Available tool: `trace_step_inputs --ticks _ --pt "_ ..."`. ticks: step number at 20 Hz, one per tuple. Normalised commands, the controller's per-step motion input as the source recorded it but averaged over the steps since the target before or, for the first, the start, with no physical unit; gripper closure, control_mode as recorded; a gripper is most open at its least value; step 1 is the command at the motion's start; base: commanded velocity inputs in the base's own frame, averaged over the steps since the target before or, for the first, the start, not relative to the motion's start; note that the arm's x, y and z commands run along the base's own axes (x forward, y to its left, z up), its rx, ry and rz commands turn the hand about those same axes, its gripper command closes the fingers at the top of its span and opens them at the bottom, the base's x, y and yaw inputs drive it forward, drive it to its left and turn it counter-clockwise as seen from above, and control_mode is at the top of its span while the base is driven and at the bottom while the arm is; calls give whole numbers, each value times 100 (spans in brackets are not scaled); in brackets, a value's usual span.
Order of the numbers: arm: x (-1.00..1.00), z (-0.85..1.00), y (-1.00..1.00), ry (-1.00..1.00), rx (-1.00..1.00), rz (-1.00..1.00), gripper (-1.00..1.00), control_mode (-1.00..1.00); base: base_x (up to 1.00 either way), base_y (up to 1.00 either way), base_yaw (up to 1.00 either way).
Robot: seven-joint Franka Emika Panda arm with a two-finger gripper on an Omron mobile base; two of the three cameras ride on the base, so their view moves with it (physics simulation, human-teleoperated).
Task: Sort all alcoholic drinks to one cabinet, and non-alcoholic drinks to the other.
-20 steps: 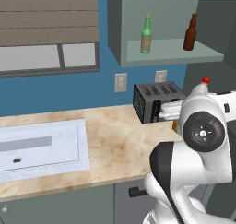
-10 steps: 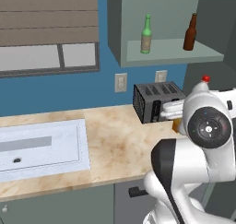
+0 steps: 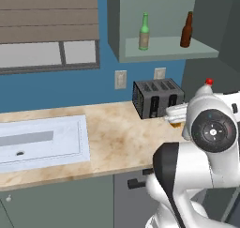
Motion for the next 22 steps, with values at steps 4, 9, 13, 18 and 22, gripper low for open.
trace_step_inputs --ticks 4,9,13,18,22 --pt "0 0 0 0 0 0 100 100 -99 0 0" --pt "0 0 0 0 0 0 100 100 -85 9 0" --pt "0 0 0 0 0 0 100 100 -31 59 0" --pt "0 0 0 0 0 0 100 100 -19 94 0" --pt "0 0 0 0 0 0 100 100 -24 100 0"
